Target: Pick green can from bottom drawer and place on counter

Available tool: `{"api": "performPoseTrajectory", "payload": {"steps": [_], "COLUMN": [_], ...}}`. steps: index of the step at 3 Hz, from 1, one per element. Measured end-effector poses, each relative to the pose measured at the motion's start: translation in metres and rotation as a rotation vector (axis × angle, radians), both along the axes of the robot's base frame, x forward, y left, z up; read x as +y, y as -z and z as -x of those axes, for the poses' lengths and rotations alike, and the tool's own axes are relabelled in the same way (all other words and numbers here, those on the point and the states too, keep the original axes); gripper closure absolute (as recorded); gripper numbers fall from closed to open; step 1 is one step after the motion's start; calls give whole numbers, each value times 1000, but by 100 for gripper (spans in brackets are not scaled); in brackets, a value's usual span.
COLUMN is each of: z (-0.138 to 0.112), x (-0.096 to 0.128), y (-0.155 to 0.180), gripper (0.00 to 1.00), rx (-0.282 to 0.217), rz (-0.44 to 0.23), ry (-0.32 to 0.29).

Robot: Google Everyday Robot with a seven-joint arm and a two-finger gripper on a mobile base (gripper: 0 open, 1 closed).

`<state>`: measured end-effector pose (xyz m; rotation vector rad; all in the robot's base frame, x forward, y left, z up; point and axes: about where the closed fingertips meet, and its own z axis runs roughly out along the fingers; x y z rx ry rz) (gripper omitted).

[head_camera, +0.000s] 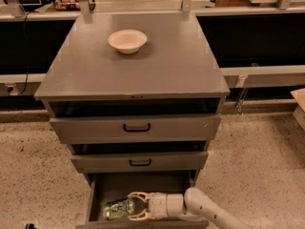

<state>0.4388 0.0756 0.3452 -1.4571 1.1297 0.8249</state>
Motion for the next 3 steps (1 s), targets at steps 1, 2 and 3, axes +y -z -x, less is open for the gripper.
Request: {"api": "performPoseTrajectory", "payload": {"steps": [1,2,3], "z": [-1,3,21], "x": [-2,-17,-34], "y": [-14,-47,-104], "gripper": [100,100,100], "rx": [-31,-65,-135], "rz": [13,-17,-51], "ry": [-9,-29,-105]}}
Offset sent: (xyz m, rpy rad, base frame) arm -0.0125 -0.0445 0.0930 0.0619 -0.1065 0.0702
